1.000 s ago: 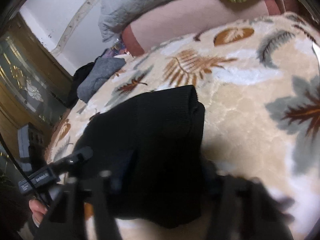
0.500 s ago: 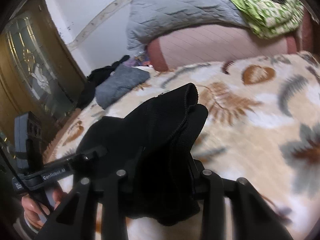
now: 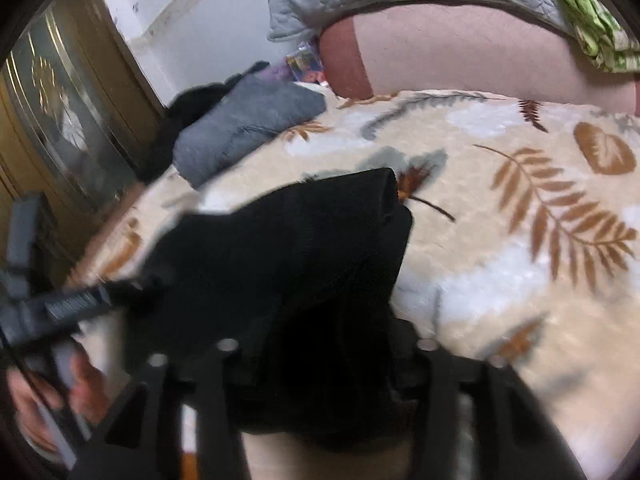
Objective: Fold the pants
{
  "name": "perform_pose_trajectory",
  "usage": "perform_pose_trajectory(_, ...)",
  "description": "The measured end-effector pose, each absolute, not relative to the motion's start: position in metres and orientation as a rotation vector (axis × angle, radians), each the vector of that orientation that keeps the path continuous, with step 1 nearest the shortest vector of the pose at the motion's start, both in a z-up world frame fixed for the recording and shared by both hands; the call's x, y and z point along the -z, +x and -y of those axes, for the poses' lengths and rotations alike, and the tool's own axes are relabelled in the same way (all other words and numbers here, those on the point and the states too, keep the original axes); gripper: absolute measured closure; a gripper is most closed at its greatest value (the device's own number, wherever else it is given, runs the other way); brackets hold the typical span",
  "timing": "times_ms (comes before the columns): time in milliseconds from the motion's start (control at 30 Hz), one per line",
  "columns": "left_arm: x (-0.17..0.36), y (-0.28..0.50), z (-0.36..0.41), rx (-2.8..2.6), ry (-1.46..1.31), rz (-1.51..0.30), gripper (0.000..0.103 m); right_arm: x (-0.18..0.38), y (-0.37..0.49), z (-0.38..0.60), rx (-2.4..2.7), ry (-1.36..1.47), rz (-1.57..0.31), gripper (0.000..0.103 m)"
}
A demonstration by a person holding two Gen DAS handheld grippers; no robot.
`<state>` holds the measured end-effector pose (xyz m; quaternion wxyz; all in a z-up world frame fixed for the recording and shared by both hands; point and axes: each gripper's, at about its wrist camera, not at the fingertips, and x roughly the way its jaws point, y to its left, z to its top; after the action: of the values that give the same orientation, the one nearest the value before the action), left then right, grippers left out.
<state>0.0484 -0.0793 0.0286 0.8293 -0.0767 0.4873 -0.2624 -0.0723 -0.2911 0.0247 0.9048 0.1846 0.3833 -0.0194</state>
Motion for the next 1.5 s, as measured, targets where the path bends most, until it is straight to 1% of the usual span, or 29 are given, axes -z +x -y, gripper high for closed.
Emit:
perform_pose_trajectory(67, -0.035, 0.047, 0.08, 0.546, -0.14, -1.0, 0.047, -0.027, -0.081, 0.298, 0.041, 0.395, -0.798, 0.047)
perform_pose_trajectory(133, -0.042, 0.041, 0.083, 0.525, -0.096, -0.959, 0.047, -0.038, -0.088, 0.302, 0.057, 0.398, -0.788, 0.047)
perform_pose_trajectory(267, -0.063, 0.027, 0.086, 0.512, -0.063, -0.842, 0.047, -0.076, -0.099, 0.301, 0.068, 0.355, -0.69, 0.047)
perform_pose_trajectory(300, -0.068, 0.026, 0.086, 0.518, -0.074, -0.824, 0.047, -0.081, -0.097, 0.299, 0.047, 0.354, -0.685, 0.049)
perform_pose_trajectory(433, -0.07, 0.029, 0.098, 0.524, -0.055, -0.825, 0.047, -0.088, -0.067, 0.275, -0.014, 0.266, -0.717, 0.069)
perform_pose_trajectory(500, -0.066, 0.031, 0.104, 0.516, -0.024, -0.837, 0.047, -0.081, -0.055, 0.267, -0.007, 0.23, -0.741, 0.074)
perform_pose_trajectory(600, -0.061, 0.031, 0.112, 0.498, 0.016, -0.842, 0.047, -0.064, -0.038, 0.269, 0.019, 0.243, -0.781, 0.075)
perform_pose_trajectory(633, -0.06, 0.029, 0.114, 0.494, 0.03, -0.841, 0.047, -0.059, -0.037, 0.272, 0.03, 0.246, -0.791, 0.077)
perform_pose_trajectory(733, -0.056, 0.027, 0.123, 0.479, 0.092, -0.833, 0.047, -0.045, -0.034, 0.278, 0.065, 0.251, -0.824, 0.078)
perform_pose_trajectory(833, -0.052, 0.026, 0.128, 0.47, 0.128, -0.825, 0.043, -0.038, -0.036, 0.277, 0.068, 0.248, -0.813, 0.078)
perform_pose_trajectory(867, -0.05, 0.027, 0.129, 0.467, 0.133, -0.823, 0.041, -0.037, -0.037, 0.278, 0.068, 0.252, -0.81, 0.078)
perform_pose_trajectory(1000, -0.043, 0.03, 0.129, 0.454, 0.124, -0.842, 0.038, -0.04, -0.039, 0.283, 0.047, 0.299, -0.802, 0.078)
perform_pose_trajectory(1033, -0.043, 0.03, 0.128, 0.455, 0.113, -0.847, 0.038, -0.043, -0.043, 0.284, 0.035, 0.315, -0.793, 0.075)
perform_pose_trajectory(1100, -0.044, 0.031, 0.125, 0.456, 0.094, -0.857, 0.038, -0.05, -0.051, 0.282, 0.03, 0.319, -0.783, 0.075)
perform_pose_trajectory(1233, -0.044, 0.029, 0.124, 0.454, 0.1, -0.856, 0.038, -0.061, -0.074, 0.274, 0.027, 0.302, -0.761, 0.067)
perform_pose_trajectory(1400, -0.045, 0.019, 0.125, 0.453, 0.125, -0.84, 0.031, -0.057, -0.097, 0.265, 0.013, 0.3, -0.771, 0.066)
perform_pose_trajectory(1500, -0.045, 0.012, 0.129, 0.449, 0.154, -0.82, 0.031, -0.046, -0.095, 0.259, 0.027, 0.258, -0.804, 0.065)
